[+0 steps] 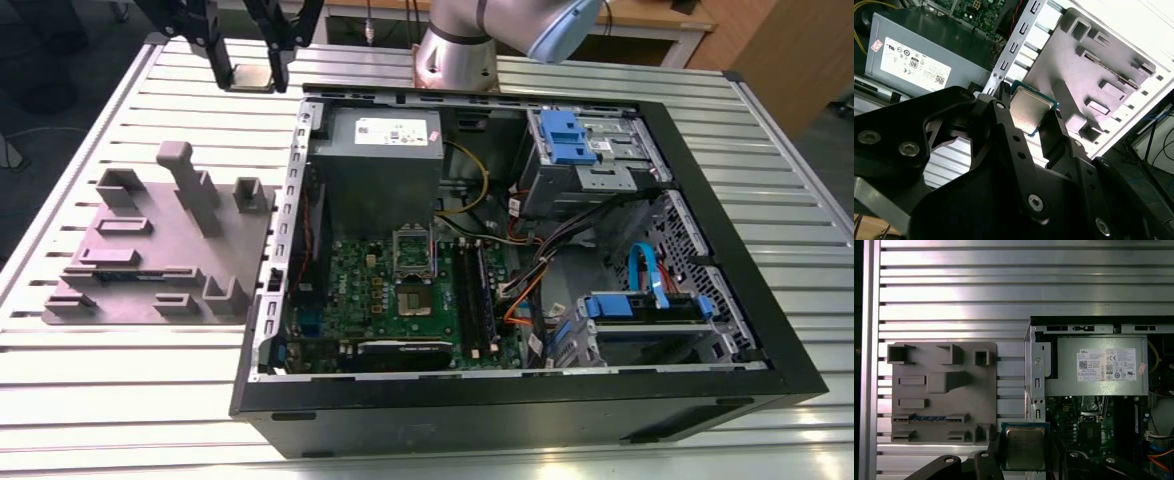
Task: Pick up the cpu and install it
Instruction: 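Pick up the cpu and move it towards the insertion slot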
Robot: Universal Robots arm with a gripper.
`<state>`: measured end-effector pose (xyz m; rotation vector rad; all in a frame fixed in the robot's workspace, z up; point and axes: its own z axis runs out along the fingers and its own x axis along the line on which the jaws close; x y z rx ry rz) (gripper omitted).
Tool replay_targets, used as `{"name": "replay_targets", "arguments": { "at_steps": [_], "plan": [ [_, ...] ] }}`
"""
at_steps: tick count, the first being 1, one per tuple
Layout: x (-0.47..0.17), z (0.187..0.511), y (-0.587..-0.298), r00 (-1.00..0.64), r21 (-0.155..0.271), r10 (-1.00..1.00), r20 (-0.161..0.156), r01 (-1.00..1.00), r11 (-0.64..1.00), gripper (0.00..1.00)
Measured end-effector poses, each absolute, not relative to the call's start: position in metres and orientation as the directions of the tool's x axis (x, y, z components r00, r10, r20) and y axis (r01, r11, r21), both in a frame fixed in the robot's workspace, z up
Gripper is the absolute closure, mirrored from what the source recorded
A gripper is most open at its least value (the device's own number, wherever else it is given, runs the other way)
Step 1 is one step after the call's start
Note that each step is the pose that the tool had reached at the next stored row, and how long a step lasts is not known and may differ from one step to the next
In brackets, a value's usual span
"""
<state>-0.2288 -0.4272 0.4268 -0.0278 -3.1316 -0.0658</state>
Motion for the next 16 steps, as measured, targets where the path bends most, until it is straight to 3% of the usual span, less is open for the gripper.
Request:
{"name": "replay_targets", "arguments": {
  "at_steps": [16],
  "plan": [
    [-0.2232,0.4268,-0.4272,-1.0,0.042,0.018,0.009,0.018,0.999,0.53]
  ]
}}
